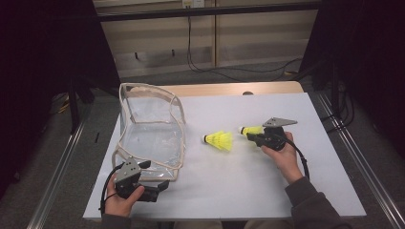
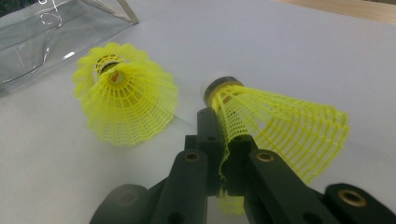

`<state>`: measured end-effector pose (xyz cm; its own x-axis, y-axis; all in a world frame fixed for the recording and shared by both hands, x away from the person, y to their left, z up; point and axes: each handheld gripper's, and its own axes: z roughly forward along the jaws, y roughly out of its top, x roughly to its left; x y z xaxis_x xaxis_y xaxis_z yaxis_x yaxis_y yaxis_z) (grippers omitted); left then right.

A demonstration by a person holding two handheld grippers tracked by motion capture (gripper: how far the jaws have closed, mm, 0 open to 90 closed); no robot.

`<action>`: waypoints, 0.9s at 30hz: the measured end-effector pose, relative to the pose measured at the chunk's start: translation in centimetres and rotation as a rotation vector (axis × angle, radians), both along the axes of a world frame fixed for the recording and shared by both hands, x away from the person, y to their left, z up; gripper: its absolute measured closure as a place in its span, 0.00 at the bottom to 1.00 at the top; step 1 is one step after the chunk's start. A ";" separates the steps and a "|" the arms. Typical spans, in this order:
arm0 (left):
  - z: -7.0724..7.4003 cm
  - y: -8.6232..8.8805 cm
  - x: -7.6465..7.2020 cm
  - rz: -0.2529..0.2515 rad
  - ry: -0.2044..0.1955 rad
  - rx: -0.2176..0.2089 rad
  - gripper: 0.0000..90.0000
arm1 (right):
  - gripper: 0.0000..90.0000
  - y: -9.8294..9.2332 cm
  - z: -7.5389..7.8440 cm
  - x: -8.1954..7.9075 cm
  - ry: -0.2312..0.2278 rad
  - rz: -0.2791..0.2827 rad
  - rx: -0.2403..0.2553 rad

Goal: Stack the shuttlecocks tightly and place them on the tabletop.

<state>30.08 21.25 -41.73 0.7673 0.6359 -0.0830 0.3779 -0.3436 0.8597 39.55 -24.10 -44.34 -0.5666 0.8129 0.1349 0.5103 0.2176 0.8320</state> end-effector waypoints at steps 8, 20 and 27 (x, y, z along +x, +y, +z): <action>0.1 -0.1 -0.1 0.002 -0.007 -0.001 0.04 | 0.98 0.0 0.0 -0.1 0.002 0.001 0.002; 0.3 0.2 -0.4 0.015 -0.026 -0.009 0.04 | 0.98 0.4 0.0 -0.2 0.007 0.013 0.001; 0.3 0.1 -0.3 0.020 -0.027 -0.007 0.04 | 0.98 0.6 -0.2 -0.2 0.007 0.022 -0.005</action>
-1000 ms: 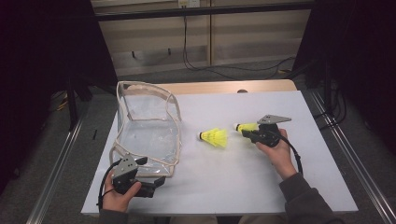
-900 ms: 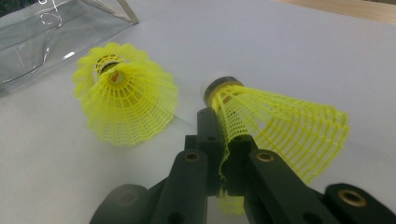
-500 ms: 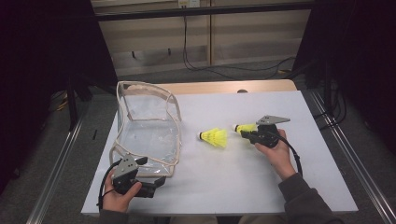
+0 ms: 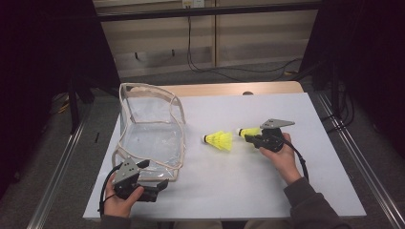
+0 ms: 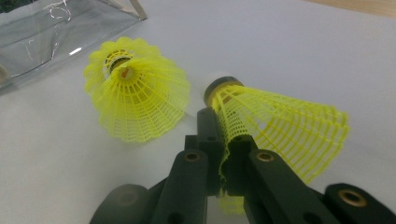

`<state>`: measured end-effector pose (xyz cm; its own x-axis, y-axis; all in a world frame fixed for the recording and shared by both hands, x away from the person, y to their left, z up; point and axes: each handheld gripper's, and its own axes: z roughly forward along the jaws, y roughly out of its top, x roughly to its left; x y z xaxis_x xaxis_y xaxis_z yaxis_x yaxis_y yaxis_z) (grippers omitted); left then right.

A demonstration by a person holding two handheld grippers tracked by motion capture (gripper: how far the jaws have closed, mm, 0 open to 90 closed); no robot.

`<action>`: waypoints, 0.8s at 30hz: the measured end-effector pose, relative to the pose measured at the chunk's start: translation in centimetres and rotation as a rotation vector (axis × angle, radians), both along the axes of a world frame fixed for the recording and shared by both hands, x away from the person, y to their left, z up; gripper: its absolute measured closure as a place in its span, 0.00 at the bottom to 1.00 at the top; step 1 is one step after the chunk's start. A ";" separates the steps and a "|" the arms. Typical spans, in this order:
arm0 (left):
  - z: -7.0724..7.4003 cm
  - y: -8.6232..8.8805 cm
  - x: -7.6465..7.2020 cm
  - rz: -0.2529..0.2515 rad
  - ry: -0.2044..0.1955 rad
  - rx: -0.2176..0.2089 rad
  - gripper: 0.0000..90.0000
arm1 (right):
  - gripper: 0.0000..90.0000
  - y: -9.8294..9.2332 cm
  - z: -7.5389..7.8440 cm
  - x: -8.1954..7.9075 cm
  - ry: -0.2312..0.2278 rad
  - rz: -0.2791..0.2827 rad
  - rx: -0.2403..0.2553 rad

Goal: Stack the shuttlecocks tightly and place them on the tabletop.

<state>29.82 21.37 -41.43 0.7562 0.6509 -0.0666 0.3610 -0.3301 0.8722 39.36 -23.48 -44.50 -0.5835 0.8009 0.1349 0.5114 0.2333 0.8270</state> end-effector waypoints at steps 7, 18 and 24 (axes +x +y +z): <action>-0.1 -0.2 0.1 0.010 -0.005 -0.002 0.04 | 0.98 0.2 -0.2 0.0 0.003 0.008 -0.004; -0.1 -0.2 0.3 0.013 -0.009 -0.001 0.04 | 0.98 0.7 -0.2 -0.1 0.008 0.024 -0.006; -0.1 -0.3 0.3 0.014 -0.010 0.000 0.04 | 0.98 0.6 -0.1 -0.2 0.005 0.023 -0.007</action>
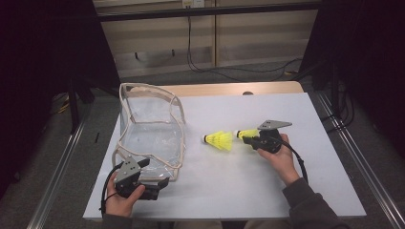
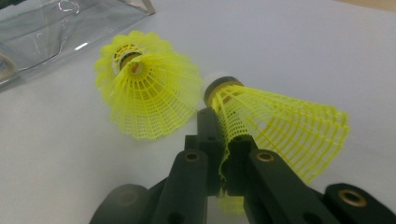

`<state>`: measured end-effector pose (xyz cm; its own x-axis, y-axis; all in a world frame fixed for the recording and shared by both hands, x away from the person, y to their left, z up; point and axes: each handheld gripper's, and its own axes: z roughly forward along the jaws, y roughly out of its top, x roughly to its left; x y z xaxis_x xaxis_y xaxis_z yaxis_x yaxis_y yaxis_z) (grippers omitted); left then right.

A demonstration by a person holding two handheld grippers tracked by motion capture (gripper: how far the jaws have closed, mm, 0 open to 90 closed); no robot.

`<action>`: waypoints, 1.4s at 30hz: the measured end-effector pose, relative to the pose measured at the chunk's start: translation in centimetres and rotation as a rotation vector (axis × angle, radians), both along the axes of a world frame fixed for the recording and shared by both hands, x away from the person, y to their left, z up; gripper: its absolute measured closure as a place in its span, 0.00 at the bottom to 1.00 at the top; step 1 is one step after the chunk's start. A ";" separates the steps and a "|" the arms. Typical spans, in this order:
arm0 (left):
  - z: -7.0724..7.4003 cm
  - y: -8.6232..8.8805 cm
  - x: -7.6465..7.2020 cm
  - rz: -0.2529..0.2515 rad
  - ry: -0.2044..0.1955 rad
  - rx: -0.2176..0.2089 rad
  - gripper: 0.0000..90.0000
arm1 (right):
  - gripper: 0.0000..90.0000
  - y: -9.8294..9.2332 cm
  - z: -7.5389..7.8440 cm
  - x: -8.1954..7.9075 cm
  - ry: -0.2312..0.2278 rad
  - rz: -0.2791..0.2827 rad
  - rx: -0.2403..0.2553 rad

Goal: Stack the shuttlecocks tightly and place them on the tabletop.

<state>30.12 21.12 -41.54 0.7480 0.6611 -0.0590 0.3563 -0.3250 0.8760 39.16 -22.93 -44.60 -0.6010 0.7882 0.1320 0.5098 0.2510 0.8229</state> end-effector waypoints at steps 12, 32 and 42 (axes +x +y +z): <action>0.0 -0.1 0.1 0.005 -0.001 0.002 0.04 | 0.98 -0.2 0.1 -0.6 0.003 0.002 0.003; 0.0 -0.1 0.2 0.007 -0.002 0.008 0.04 | 0.98 -0.7 0.2 -1.4 0.008 0.004 0.009; 0.0 -0.2 0.2 0.013 0.000 0.008 0.04 | 0.98 -0.6 0.4 -1.6 0.004 0.015 0.014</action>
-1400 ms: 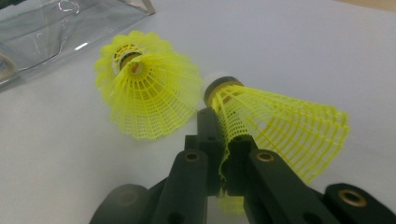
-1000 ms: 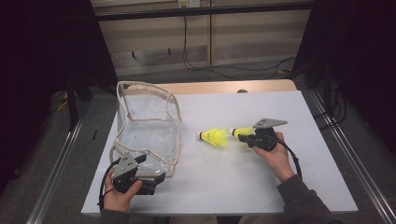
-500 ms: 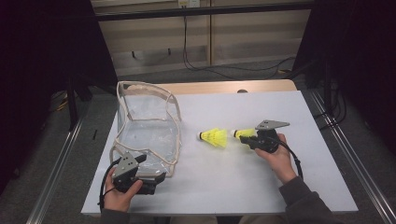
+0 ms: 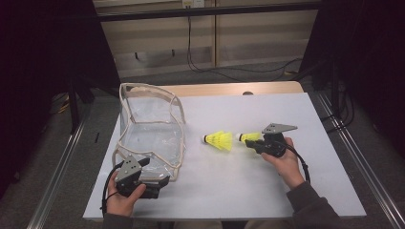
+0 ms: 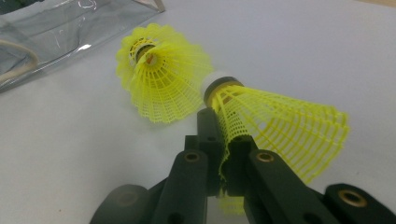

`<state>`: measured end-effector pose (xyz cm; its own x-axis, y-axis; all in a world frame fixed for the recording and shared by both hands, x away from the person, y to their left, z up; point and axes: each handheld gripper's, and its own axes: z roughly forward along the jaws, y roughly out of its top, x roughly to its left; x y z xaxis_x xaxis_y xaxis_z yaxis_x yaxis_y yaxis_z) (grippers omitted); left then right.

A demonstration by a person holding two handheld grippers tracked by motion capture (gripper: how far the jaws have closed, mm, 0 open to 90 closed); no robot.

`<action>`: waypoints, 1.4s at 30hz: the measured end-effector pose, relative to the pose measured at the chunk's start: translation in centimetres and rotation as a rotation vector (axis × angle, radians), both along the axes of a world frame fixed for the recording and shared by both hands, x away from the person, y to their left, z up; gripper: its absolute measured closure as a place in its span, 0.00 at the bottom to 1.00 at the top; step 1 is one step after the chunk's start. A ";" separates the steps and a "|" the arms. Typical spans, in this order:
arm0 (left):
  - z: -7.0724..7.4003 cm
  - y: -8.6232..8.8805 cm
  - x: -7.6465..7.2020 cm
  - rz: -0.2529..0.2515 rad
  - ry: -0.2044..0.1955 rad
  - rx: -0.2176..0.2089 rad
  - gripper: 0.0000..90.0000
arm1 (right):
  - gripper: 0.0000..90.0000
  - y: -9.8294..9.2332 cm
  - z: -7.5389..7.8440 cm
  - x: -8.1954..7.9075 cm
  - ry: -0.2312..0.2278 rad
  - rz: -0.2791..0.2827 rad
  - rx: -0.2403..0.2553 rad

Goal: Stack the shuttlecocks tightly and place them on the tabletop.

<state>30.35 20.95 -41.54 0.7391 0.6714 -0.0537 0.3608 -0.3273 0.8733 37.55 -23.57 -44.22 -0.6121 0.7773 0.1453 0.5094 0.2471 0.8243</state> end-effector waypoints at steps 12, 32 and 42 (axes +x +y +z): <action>0.0 0.0 0.0 0.001 0.000 0.000 0.04 | 0.98 0.2 0.1 -0.1 0.000 0.010 0.002; 0.1 0.0 0.1 0.000 -0.001 0.005 0.04 | 0.98 1.0 -0.2 0.2 0.001 0.032 0.005; 0.1 0.0 0.1 -0.001 0.001 0.008 0.04 | 0.98 1.2 -0.1 0.3 -0.003 0.038 0.008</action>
<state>30.44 20.97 -41.46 0.7394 0.6714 -0.0496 0.3618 -0.3342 0.8703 37.89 -22.35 -44.35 -0.6419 0.7521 0.1494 0.4974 0.2601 0.8276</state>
